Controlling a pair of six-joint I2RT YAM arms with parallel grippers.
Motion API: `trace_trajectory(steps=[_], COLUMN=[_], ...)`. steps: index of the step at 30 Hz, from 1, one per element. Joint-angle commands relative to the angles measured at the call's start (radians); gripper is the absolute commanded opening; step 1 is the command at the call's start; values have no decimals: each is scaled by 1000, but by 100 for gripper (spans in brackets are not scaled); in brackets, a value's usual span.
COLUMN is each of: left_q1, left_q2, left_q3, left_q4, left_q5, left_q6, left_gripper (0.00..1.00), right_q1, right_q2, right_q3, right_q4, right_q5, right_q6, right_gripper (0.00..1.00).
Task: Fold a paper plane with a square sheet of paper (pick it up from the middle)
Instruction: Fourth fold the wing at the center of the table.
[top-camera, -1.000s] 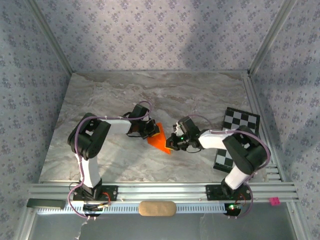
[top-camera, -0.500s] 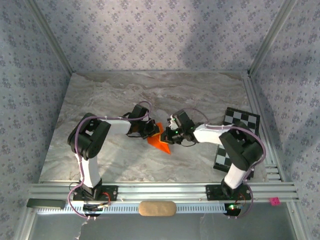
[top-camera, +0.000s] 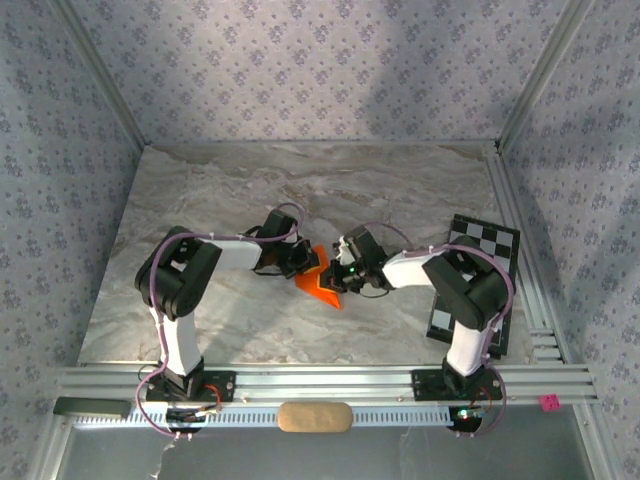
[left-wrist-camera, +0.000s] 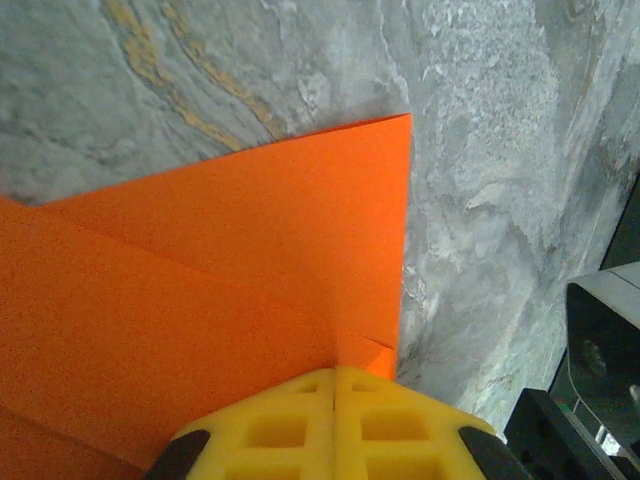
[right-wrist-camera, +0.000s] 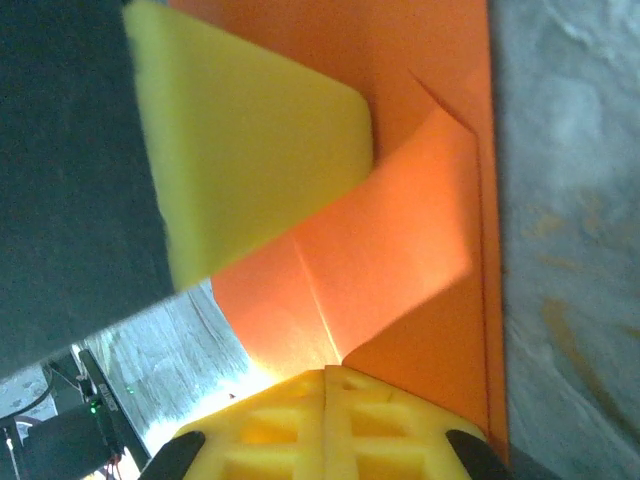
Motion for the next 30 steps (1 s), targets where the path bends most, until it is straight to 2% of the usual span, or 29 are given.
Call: trace_trajectory(steps=[1,15,20,23,25,30], left_q1=[11,14,13,12,12,12], left_q2=[13,14,5,4,3,6], left_q3=[-22,-20,-18,-20,-20,-11], left_q4=[-57,-70,-77,-78,-78,-81], left_q5=[-75,-78,-76,-72,-72,-66], left_q6=[9,12,16,17,18,21], left_gripper=[8,7,7,7,8,8], right_q1=[13,23,12,5,-4,-20], right_q2=[-33,-204,-296,-367,-357,-205], right_q3=[-85,-266,-257,-184,-143,-42], right_q4=[-94,-132,-141,-244,-242,-186], right_q5=[2,-2,-20,66,53,-32], right_q6=[6,-12,18,5,-15,-9], right_gripper=[0,0,0,0,0,0])
